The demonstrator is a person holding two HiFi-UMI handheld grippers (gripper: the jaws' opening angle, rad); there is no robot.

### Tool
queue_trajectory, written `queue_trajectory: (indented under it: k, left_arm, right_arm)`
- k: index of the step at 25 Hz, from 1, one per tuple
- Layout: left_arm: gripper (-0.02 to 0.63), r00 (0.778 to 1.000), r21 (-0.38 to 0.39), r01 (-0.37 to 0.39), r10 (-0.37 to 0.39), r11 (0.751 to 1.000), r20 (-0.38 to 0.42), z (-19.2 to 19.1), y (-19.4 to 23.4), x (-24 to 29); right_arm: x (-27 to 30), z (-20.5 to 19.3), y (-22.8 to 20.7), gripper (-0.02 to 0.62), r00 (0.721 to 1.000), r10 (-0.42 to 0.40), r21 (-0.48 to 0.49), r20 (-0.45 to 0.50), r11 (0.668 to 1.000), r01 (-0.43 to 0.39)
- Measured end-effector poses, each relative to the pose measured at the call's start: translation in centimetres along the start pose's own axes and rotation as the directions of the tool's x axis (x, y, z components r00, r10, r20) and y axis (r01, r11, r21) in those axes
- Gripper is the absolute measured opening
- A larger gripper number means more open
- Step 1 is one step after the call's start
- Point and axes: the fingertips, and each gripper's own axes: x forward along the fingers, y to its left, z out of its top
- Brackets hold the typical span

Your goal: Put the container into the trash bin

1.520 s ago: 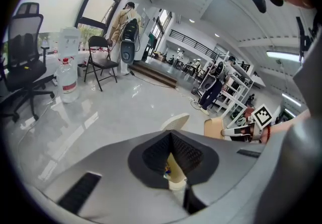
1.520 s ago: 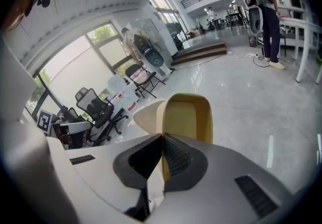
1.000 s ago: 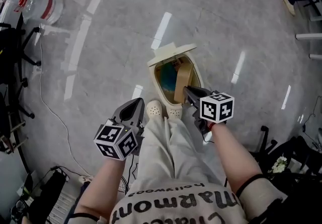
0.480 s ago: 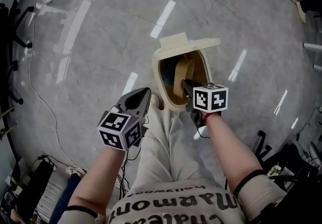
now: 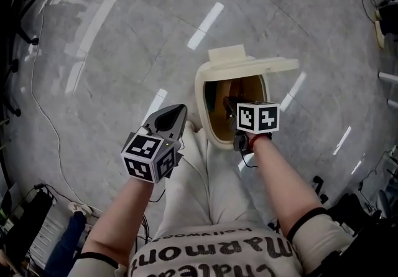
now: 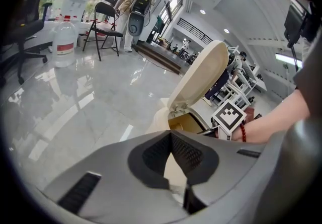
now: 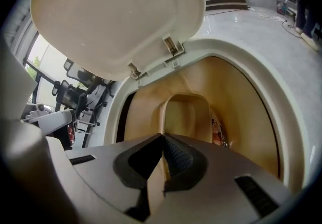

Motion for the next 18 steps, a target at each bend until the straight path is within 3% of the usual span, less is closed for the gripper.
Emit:
queue_trajectory:
  k: [8,18]
  left_arm:
    - [0.025,1.000,-0.010,-0.023,0.023,1.000,0.001,-1.0,1.7,0.6]
    - [0.025,1.000,-0.014,-0.022,0.022,1.000,0.017,0.0,1.1,0.2]
  right_arm:
    - [1.9,-0.5,-2.2,0.009,1.000,-0.026,0.054,0.005,0.998,0.026]
    - [1.7,-0.4,-1.8,0.011,1.000,-0.024,0.038,0.012,0.999,0.023]
